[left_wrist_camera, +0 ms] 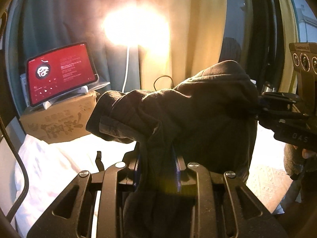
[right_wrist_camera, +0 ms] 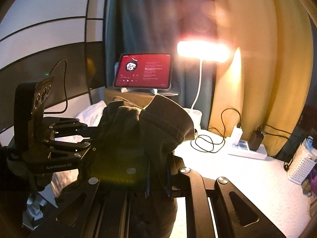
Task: Fold small clothes
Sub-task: 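Lift the hem with the left gripper while the right gripper holds the collar, then lower the held hem onto the collar and open the left gripper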
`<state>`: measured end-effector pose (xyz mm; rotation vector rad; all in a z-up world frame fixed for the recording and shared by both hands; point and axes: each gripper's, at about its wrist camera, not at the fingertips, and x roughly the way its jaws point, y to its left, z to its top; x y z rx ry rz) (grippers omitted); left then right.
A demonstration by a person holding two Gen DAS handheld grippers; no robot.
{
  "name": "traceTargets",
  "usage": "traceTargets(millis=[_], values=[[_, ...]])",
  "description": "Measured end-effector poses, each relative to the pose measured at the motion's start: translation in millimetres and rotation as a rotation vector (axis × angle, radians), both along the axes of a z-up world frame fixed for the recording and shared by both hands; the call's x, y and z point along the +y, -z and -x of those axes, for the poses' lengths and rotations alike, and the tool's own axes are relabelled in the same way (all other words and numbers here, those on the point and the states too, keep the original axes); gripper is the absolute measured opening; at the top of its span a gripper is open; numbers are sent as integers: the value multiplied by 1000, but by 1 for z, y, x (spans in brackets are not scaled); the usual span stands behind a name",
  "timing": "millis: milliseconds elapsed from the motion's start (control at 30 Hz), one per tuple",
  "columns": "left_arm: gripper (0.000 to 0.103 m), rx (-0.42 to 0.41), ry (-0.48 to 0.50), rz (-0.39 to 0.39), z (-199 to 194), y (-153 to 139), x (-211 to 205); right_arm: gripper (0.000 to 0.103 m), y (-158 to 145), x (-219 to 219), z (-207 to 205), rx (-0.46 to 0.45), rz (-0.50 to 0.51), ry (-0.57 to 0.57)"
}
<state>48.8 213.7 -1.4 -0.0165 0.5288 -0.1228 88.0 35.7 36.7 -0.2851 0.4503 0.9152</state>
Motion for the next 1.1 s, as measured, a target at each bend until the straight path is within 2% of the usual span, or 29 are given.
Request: traceTargets(millis=[667, 1100], values=[[25, 99, 0, 28, -56, 38, 13, 12, 43, 22, -72, 100, 39, 17], [25, 195, -17, -36, -92, 71, 20, 12, 85, 44, -120, 196, 71, 14]])
